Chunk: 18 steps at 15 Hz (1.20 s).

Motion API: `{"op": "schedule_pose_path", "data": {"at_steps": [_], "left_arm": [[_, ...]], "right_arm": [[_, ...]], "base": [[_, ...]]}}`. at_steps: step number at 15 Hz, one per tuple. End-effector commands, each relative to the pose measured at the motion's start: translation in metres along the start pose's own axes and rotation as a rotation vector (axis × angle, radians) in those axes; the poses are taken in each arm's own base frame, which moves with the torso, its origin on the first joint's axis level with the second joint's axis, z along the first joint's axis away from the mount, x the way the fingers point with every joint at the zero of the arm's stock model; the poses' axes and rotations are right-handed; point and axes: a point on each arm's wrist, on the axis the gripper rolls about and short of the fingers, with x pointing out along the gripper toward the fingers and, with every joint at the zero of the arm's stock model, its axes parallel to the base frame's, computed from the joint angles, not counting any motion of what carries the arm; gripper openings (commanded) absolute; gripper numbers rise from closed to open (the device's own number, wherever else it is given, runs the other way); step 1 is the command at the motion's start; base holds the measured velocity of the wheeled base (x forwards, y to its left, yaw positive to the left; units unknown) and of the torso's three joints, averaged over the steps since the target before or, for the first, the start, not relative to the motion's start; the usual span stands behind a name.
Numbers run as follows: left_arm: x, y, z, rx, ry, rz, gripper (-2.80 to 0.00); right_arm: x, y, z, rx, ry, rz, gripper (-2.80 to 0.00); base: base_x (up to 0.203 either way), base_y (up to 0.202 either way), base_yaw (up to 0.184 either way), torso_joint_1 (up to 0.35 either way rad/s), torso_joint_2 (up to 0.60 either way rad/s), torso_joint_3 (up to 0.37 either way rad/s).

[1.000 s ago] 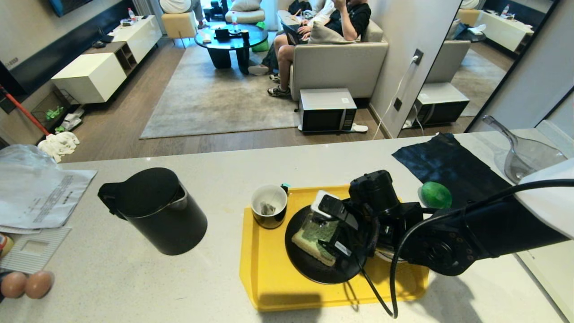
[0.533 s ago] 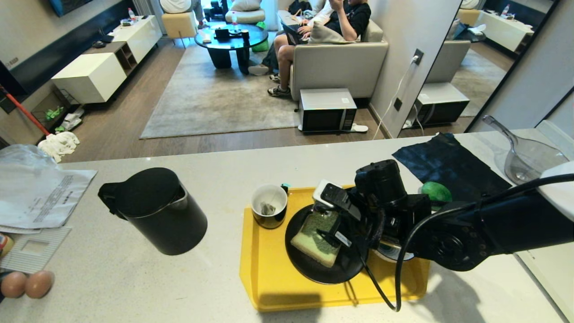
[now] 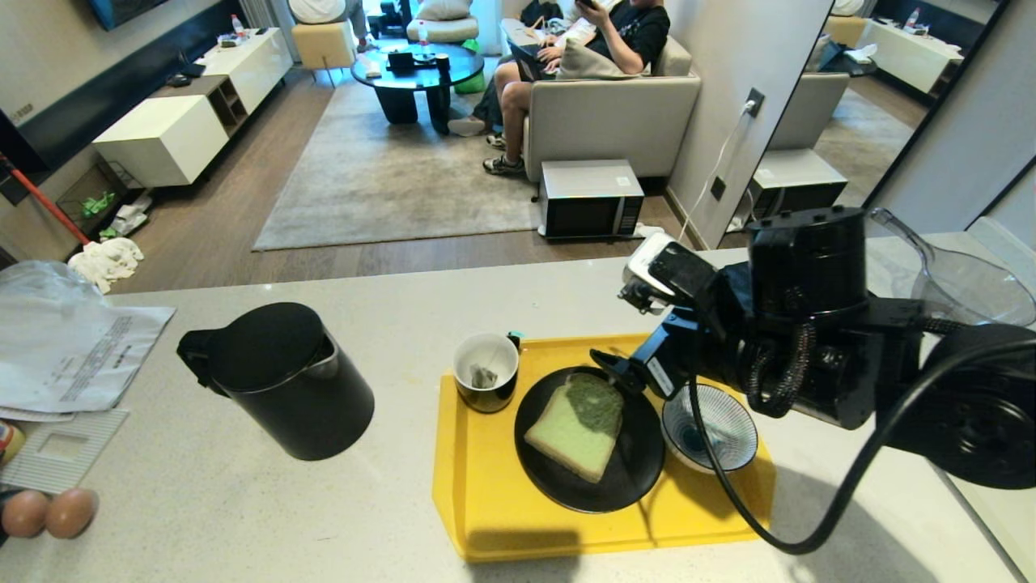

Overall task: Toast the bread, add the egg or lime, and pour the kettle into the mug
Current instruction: Pick up the egg

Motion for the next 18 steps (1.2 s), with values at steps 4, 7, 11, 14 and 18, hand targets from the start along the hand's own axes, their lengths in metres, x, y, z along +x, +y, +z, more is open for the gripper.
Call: {"op": "schedule_pose_path", "data": {"at_steps": [4, 7, 11, 14, 18], "left_arm": [[0.001, 0.0, -0.005, 0.0, 0.015, -0.001, -2.8], [0.001, 0.0, -0.005, 0.0, 0.015, 0.001, -2.8], [0.001, 0.0, -0.005, 0.0, 0.015, 0.0, -2.8], [0.001, 0.0, -0.005, 0.0, 0.015, -0.001, -2.8], [0.001, 0.0, -0.005, 0.0, 0.015, 0.0, -2.8]], "right_arm": [[-0.055, -0.017, 0.014, 0.028, -0.101, -0.052, -2.8], [-0.074, -0.021, 0.015, 0.05, -0.121, -0.065, -2.8], [-0.093, -0.038, 0.025, 0.07, -0.164, -0.125, -2.8], [-0.122, -0.048, 0.032, 0.18, -0.157, -0.124, -2.8], [-0.14, -0.062, 0.044, 0.346, -0.188, -0.164, -2.8]], "base": [[0.0, 0.0, 0.0, 0.0, 0.0, 0.0], [0.0, 0.0, 0.0, 0.0, 0.0, 0.0], [0.0, 0.0, 0.0, 0.0, 0.0, 0.0], [0.0, 0.0, 0.0, 0.0, 0.0, 0.0], [0.0, 0.0, 0.0, 0.0, 0.0, 0.0]]}}
